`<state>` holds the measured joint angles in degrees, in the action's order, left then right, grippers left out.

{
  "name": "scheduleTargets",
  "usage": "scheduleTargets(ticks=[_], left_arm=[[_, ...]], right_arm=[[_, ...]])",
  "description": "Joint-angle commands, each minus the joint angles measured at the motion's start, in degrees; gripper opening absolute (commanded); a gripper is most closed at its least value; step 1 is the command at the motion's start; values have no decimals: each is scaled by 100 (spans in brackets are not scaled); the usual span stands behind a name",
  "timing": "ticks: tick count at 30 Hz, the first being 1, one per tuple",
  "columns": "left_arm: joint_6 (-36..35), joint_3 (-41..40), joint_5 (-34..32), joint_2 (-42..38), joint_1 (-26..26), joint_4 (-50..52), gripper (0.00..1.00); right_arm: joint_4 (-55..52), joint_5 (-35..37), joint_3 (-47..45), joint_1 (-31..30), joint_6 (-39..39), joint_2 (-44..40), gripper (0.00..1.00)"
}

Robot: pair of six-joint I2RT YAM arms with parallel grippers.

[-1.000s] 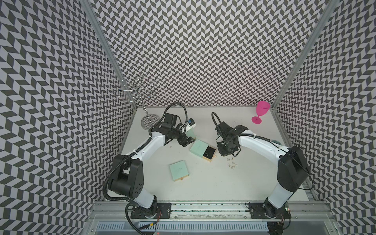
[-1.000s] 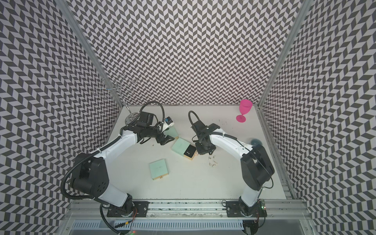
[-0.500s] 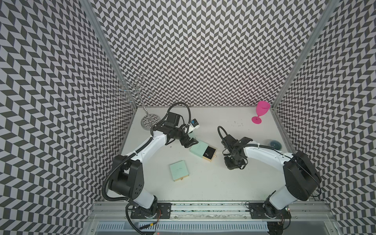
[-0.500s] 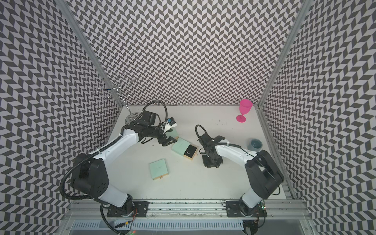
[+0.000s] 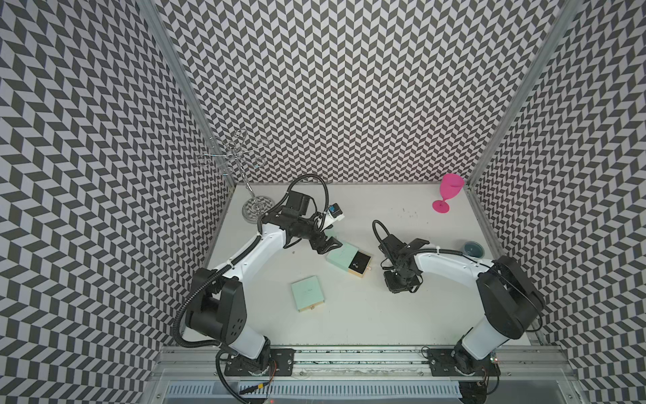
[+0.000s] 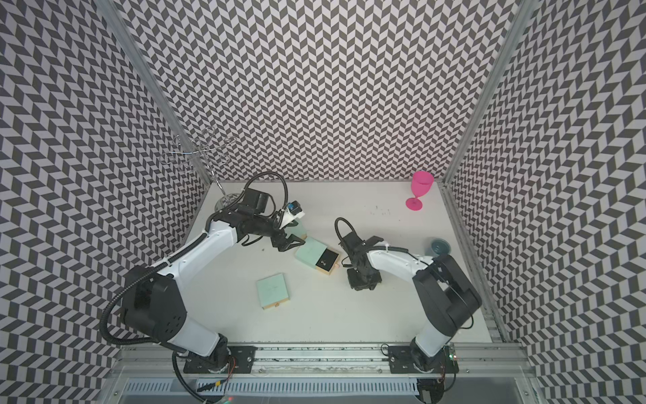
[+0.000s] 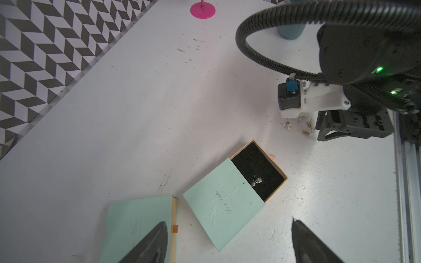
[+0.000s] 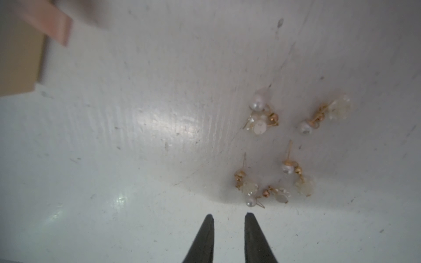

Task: Place the earrings into the drawer-style jewelry box
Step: Pick up the earring from the center of the board.

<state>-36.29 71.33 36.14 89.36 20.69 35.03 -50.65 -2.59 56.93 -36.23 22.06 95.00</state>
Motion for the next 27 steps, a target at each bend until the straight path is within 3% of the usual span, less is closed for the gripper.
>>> scheduleTargets(ticks=[1, 15, 27], left_arm=[[-141, 46, 277, -180, 58, 199, 85], [-197, -172, 97, -210, 37, 127, 85], [-185, -137, 77, -216, 24, 135, 85]], right_arm=[[42, 222, 66, 69, -66, 144, 24], [168, 171, 152, 140, -253, 470, 23], [17, 232, 278, 144, -396, 458, 12]])
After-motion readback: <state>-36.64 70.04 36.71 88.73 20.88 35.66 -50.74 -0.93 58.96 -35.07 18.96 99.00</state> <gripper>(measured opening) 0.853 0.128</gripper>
